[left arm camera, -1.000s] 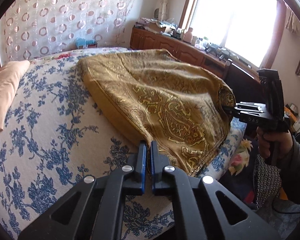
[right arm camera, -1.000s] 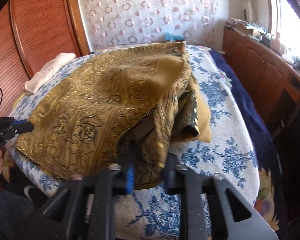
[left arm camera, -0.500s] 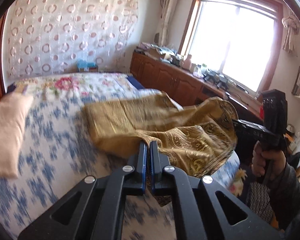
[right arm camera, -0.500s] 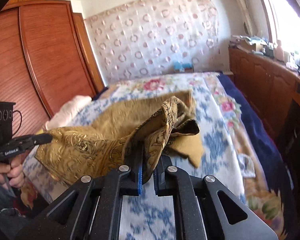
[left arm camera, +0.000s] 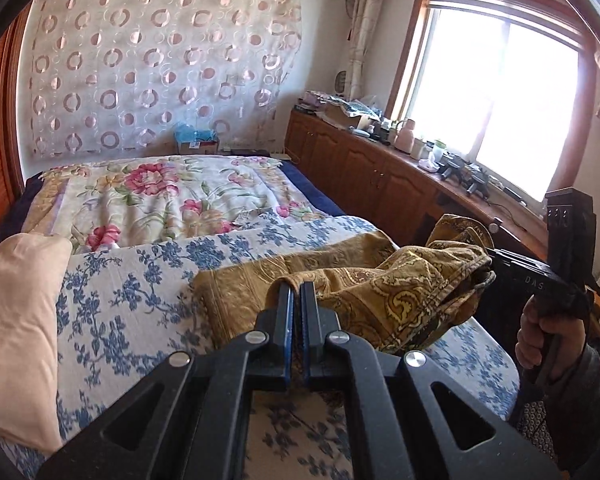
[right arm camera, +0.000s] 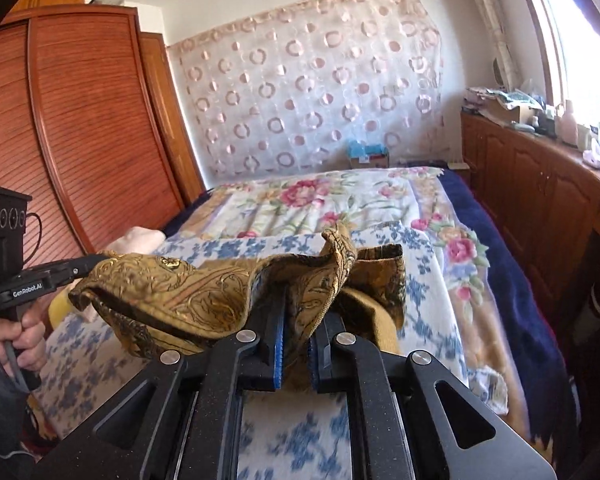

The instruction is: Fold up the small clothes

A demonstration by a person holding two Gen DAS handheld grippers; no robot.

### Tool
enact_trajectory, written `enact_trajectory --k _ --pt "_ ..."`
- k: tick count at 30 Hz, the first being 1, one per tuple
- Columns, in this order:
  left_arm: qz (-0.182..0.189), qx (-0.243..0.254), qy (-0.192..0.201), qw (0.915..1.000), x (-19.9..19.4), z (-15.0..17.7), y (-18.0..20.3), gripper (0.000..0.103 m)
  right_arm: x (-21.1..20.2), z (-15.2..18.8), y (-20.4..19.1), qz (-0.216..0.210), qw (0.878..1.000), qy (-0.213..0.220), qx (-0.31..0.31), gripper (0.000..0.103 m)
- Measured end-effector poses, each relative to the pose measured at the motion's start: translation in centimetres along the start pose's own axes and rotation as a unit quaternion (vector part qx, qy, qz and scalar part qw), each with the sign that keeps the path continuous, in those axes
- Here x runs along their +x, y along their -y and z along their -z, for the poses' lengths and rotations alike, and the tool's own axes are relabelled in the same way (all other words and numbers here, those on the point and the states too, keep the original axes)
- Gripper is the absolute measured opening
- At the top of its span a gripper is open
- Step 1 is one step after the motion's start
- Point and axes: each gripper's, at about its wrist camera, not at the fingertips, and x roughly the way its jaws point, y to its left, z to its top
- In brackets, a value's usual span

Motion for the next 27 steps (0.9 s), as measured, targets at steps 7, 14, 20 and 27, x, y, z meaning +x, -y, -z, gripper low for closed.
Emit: enact_trajectory --k 7,14,20,27 --pt "-0.022 -0.012 -0.029 0.9993 4.8 -1.4 -2.8 0.000 4.2 -2.8 1.6 0.013 1.000 -0.006 -0.001 0.027" --pt "-0.037 0.024 -0.043 0.9981 7.2 -1.8 -3.0 0.005 4.7 -4.3 4.2 0.051 0.999 0.011 -0.007 0.056" --pt "-0.036 0.028 -0.024 0.9987 5.7 -2.3 -3.8 0.039 5.4 -2.7 6.1 0.065 0.997 -0.022 -0.033 0.056" --pt "-0.036 0.023 -0.057 0.9975 6.5 -1.2 -4.4 0.047 7.5 -0.8 6.3 0.058 0.996 -0.060 -0.030 0.056"
